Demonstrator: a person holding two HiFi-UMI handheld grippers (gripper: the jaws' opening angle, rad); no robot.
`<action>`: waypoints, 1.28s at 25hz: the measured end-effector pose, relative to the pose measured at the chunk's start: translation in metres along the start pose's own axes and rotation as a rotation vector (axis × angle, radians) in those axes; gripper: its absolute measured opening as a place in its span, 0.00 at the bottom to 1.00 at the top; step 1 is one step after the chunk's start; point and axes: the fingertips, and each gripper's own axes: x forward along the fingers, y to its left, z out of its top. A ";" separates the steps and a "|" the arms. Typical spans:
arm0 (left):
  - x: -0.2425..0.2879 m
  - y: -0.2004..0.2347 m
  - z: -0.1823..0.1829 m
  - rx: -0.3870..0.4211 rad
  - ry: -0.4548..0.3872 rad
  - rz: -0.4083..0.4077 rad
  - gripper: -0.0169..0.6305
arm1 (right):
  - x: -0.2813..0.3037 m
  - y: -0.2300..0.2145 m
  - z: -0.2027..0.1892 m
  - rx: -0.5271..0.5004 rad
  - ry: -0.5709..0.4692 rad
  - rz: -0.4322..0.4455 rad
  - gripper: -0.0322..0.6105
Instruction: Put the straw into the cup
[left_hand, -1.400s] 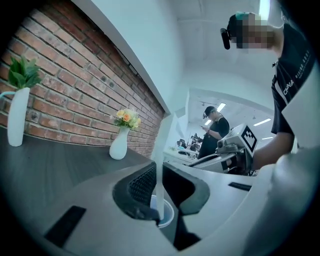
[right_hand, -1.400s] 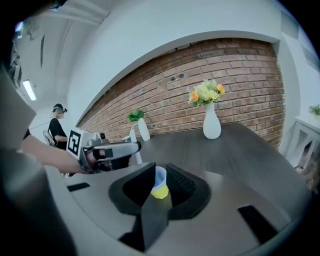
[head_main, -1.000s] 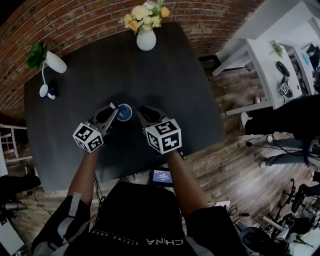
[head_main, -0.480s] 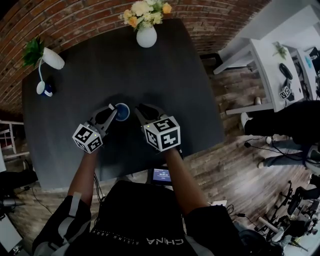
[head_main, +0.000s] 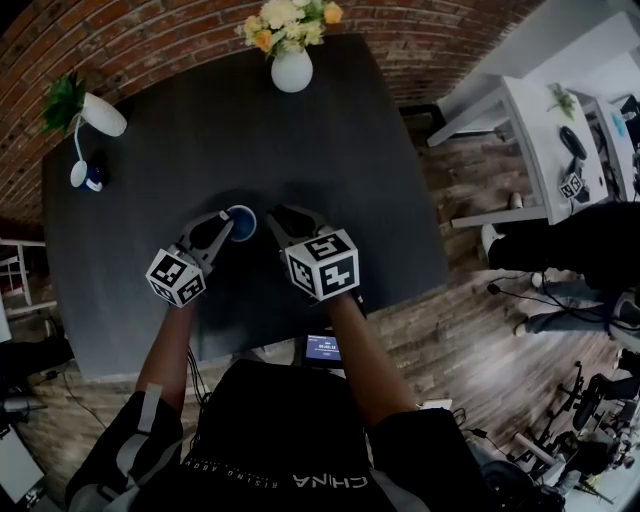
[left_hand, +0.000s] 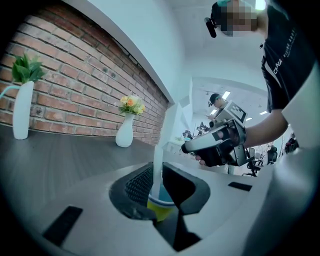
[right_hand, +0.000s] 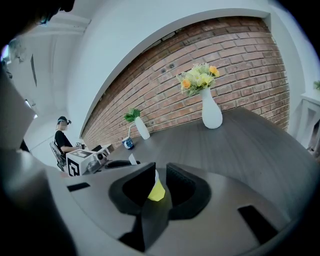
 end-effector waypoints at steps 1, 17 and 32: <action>0.000 0.001 0.000 0.000 0.000 0.003 0.09 | 0.000 -0.001 0.000 0.001 0.000 0.000 0.13; -0.010 0.007 0.007 -0.007 0.012 0.016 0.25 | 0.000 0.006 -0.002 0.005 -0.003 -0.003 0.13; -0.058 -0.004 0.017 -0.013 -0.025 0.045 0.25 | -0.017 0.028 -0.008 -0.005 -0.032 -0.023 0.13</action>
